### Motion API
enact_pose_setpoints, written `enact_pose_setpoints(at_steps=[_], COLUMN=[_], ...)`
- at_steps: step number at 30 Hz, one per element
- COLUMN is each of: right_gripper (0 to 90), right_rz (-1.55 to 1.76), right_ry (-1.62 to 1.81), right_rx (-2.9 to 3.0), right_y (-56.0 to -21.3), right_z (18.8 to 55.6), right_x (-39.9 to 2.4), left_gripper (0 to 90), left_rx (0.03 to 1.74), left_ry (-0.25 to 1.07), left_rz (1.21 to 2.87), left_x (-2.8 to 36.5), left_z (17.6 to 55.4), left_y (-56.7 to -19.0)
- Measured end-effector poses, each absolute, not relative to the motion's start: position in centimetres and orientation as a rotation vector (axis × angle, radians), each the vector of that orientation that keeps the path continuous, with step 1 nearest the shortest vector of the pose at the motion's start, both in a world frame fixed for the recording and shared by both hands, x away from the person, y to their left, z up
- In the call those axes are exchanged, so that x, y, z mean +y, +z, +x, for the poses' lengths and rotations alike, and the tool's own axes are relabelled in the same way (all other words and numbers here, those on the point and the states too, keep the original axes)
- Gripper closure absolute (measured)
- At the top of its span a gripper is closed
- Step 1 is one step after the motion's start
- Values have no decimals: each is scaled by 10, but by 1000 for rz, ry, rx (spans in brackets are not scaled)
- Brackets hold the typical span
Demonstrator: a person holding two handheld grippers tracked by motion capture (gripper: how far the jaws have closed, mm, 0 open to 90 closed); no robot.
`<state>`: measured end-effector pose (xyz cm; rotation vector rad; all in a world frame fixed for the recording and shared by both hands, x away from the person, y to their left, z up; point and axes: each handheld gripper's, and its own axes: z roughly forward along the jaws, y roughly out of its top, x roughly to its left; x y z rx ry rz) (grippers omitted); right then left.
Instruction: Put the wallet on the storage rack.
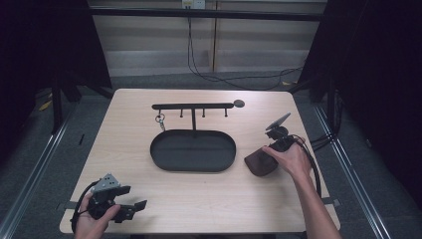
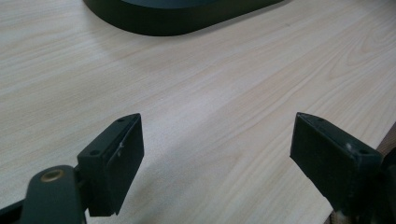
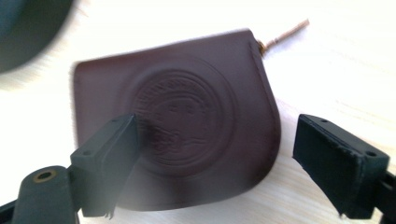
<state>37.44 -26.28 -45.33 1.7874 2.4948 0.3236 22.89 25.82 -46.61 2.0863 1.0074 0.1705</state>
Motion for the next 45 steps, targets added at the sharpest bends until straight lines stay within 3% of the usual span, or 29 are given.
enact_pose_setpoints(at_steps=[10,13,20,25,29,45], right_gripper=[91,211,244,485,598,742], right_rz=[1927,1955,1975,1976,1980,1961], right_ry=[328,373,375,440,499,541], right_rx=[2529,2567,2555,2510,2501,2484], right_y=[-466,-465,-463,-452,-445,-419], right_z=[382,384,382,378,375,372], right_x=[-267,-269,-269,-279,-282,-278], left_gripper=[175,175,175,175,175,175], left_rx=[985,976,982,993,982,969], left_ry=[181,194,179,103,118,106], left_rz=[2116,2128,2140,2090,2112,2116], left_x=[255,254,252,255,254,255], left_z=[226,226,227,227,227,227], left_y=[-465,-465,-467,-467,-467,-466])
